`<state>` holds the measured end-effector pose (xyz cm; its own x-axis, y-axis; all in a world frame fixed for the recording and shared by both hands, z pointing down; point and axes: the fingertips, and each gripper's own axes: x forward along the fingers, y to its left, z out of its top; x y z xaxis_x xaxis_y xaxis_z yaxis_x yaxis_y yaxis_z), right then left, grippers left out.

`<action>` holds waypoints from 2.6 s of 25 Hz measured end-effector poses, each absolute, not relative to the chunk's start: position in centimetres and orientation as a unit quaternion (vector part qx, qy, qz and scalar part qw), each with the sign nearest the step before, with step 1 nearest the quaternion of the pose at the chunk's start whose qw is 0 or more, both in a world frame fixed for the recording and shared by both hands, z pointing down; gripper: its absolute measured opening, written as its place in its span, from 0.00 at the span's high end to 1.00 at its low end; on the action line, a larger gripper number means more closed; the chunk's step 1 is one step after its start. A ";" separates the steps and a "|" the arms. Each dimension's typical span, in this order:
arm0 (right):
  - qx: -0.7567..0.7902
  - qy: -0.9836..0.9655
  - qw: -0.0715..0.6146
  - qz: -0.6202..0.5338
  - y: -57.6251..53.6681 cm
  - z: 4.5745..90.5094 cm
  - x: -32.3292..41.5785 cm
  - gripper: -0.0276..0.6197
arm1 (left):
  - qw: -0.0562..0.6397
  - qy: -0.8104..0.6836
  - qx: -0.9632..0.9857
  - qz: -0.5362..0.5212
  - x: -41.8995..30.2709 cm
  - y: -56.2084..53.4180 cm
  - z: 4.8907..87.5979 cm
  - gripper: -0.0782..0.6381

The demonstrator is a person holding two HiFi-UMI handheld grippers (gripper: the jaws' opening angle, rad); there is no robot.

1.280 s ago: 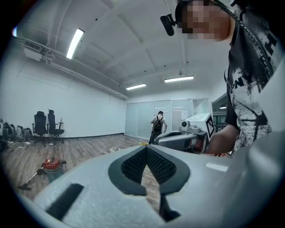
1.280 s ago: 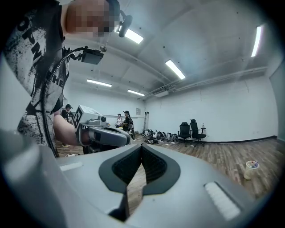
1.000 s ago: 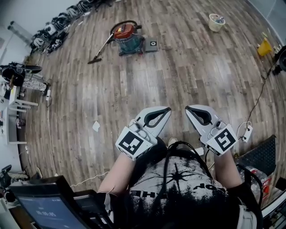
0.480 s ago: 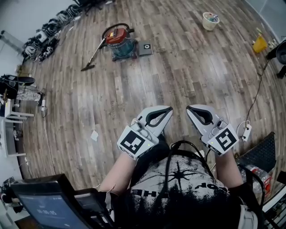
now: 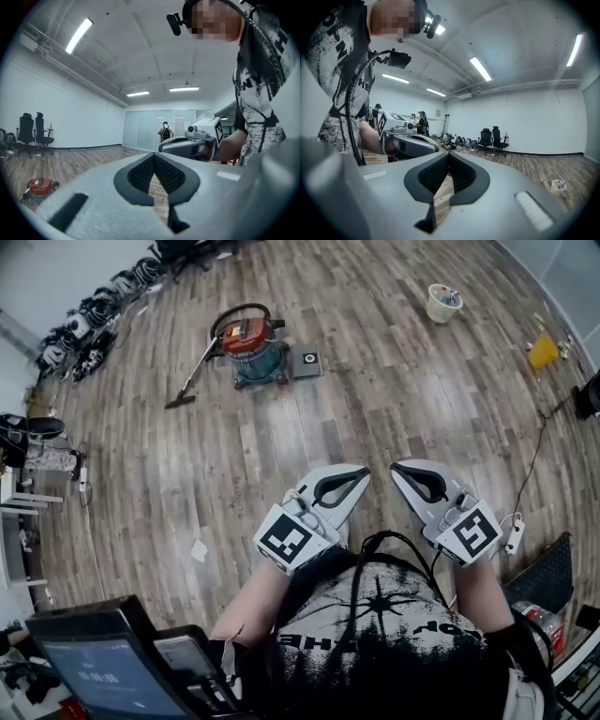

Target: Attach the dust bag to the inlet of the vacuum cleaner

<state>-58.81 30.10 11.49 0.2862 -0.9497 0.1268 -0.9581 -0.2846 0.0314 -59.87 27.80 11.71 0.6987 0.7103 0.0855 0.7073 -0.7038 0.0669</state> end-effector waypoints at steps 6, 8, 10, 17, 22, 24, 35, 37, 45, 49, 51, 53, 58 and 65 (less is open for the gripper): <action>0.806 -0.587 0.057 0.041 26.2 11.5 -55.3 0.95 | 0.020 0.390 0.919 0.054 -56.3 23.5 11.9 0.89; 0.809 -0.584 0.059 0.043 25.4 11.8 -54.5 0.95 | 0.011 0.393 0.918 0.043 -55.3 22.7 11.8 0.89; 0.809 -0.583 0.061 0.045 24.7 12.0 -53.8 0.95 | 0.010 0.394 0.918 0.040 -54.5 22.0 11.9 0.89; 0.810 -0.578 0.076 0.056 23.4 12.4 -51.2 0.95 | 0.035 0.396 0.916 0.057 -52.2 20.5 13.1 0.89; 0.811 -0.580 0.070 0.041 23.9 12.2 -47.2 0.95 | 0.030 0.400 0.914 0.061 -48.6 21.2 14.1 0.89; 0.807 -0.584 0.068 0.050 24.3 13.0 -45.2 0.95 | 0.031 0.396 0.915 0.063 -46.7 21.4 14.5 0.89; 0.775 -0.631 0.035 0.001 25.5 12.1 -28.4 0.95 | 0.012 0.348 0.934 0.087 -30.2 23.8 14.8 0.89; 0.774 -0.633 0.034 -0.003 26.7 11.8 -25.3 0.95 | 0.009 0.346 0.935 0.076 -26.7 24.8 13.9 0.89; 0.775 -0.631 0.041 0.008 32.2 12.2 -15.3 0.95 | -0.018 0.342 0.938 0.054 -17.0 29.4 12.3 0.89; 0.767 -0.641 0.032 0.007 32.9 12.5 -13.8 0.95 | -0.021 0.332 0.940 0.077 -15.2 29.9 12.8 0.89; 0.769 -0.639 0.028 -0.007 33.1 12.1 -13.0 0.95 | -0.024 0.330 0.940 0.082 -14.6 29.9 13.0 0.89; 0.770 -0.638 0.027 -0.007 33.3 12.2 -12.4 0.95 | -0.027 0.331 0.940 0.075 -13.8 30.0 12.9 0.89; 0.775 -0.631 0.025 0.005 33.4 12.8 -10.2 0.95 | -0.026 0.338 0.938 0.078 -11.5 29.8 13.2 0.89; 0.791 -0.611 0.025 -0.014 30.5 12.8 -4.6 0.95 | -0.007 0.354 0.932 0.077 -5.7 27.0 14.2 0.89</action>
<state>-4.56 30.49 12.82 0.2519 -0.9677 0.0077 -0.9663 -0.2510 0.0571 -5.71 26.98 14.19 0.7376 0.6586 0.1490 0.6608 -0.7494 0.0414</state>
